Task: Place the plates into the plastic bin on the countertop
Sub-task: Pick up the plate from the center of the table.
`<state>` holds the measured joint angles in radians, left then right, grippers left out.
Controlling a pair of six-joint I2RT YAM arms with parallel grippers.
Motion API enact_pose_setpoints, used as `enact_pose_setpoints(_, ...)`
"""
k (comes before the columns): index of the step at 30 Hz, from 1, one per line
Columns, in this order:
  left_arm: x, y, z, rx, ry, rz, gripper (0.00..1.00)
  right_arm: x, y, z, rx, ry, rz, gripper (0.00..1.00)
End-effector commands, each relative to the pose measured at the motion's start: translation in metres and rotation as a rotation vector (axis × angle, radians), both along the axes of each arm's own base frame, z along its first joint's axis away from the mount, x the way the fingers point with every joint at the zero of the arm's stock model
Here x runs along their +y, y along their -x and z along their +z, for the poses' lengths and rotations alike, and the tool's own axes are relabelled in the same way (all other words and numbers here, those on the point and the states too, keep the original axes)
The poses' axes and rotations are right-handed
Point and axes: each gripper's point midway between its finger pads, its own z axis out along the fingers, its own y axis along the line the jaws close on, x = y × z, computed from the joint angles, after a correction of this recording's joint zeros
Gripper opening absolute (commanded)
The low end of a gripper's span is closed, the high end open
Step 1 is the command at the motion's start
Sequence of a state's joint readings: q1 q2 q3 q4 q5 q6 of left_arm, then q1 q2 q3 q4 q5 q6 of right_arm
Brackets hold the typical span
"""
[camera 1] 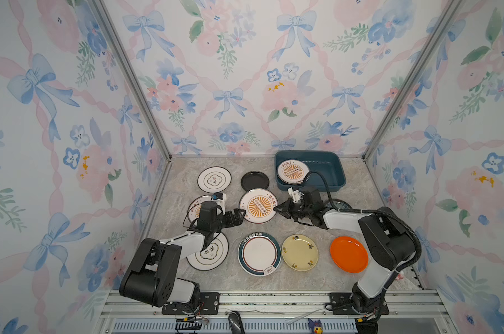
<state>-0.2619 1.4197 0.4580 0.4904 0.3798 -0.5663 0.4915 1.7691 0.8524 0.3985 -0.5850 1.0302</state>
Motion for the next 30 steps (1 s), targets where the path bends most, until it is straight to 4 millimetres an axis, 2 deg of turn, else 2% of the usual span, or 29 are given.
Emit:
enact_pose_setpoints(1, -0.023, -0.011, 0.025, -0.068, 0.069, -0.068, 0.92, 0.006, 0.001, 0.029, -0.065, -0.087, 0.038, 0.00)
enact_pose_setpoints(6, -0.036, -0.016, 0.026, -0.057, 0.083, -0.097, 0.77, 0.007, 0.003, 0.038, -0.086, -0.136, 0.042, 0.00)
enact_pose_setpoints(11, -0.042, -0.015, 0.028, -0.047, 0.119, -0.119, 0.43, 0.006, 0.007, 0.042, -0.097, -0.154, 0.050, 0.00)
enact_pose_setpoints(12, -0.042, -0.015, 0.029, -0.050, 0.124, -0.123, 0.43, 0.005, 0.007, 0.042, -0.100, -0.154, 0.052, 0.00)
enact_pose_setpoints(18, -0.049, -0.010, 0.042, -0.068, 0.153, -0.169, 0.22, 0.003, 0.008, 0.042, -0.114, -0.152, 0.058, 0.00)
enact_pose_setpoints(26, -0.061, -0.005, 0.054, -0.080, 0.188, -0.236, 0.05, 0.008, 0.010, 0.069, -0.206, -0.246, 0.093, 0.00)
enact_pose_setpoints(30, -0.066, -0.003, 0.061, -0.091, 0.200, -0.260, 0.00, 0.011, 0.010, 0.090, -0.277, -0.347, 0.117, 0.20)
